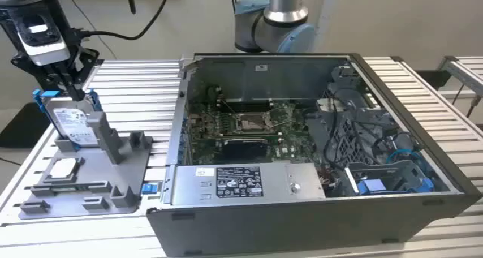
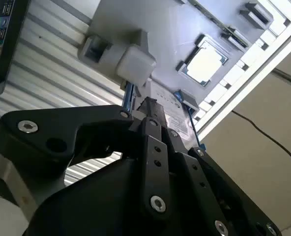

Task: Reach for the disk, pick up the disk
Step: 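Reach for the disk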

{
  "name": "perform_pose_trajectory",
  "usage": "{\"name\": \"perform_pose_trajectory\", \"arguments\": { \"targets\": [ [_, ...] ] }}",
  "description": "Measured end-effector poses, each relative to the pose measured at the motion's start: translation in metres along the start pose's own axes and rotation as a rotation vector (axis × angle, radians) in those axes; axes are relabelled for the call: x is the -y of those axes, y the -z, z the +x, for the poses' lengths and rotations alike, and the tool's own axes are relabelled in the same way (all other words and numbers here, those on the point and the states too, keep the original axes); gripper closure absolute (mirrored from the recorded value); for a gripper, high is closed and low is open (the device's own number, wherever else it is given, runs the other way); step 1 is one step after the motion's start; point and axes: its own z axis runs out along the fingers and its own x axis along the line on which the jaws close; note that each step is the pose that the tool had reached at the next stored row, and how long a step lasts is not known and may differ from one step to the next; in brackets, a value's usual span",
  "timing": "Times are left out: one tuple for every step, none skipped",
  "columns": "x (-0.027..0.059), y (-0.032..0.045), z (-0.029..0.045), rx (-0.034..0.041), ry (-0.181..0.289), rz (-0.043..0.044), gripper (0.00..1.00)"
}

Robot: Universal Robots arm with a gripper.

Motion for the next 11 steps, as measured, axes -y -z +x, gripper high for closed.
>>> {"name": "perform_pose_trajectory", "arguments": {
  "targets": [
    [0.0,0.0,0.0,0.0,0.0,0.0,1.0],
    [0.0,0.0,0.0,0.0,0.0,0.0,1.0],
    [0.0,0.0,0.0,0.0,0.0,0.0,1.0],
    [0.0,0.0,0.0,0.0,0.0,0.0,1.0],
    [0.0,0.0,0.0,0.0,0.0,0.0,1.0],
    [0.0,0.0,0.0,0.0,0.0,0.0,1.0],
    [0.0,0.0,0.0,0.0,0.0,0.0001,1.0],
    [0.0,0.0,0.0,0.0,0.0,0.0,1.0],
    [0.0,0.0,0.0,0.0,0.0,0.0,1.0],
    [0.0,0.0,0.0,0.0,0.0,0.0,1.0],
    [0.0,0.0,0.0,0.0,0.0,0.0,1.0]
  ]
}}
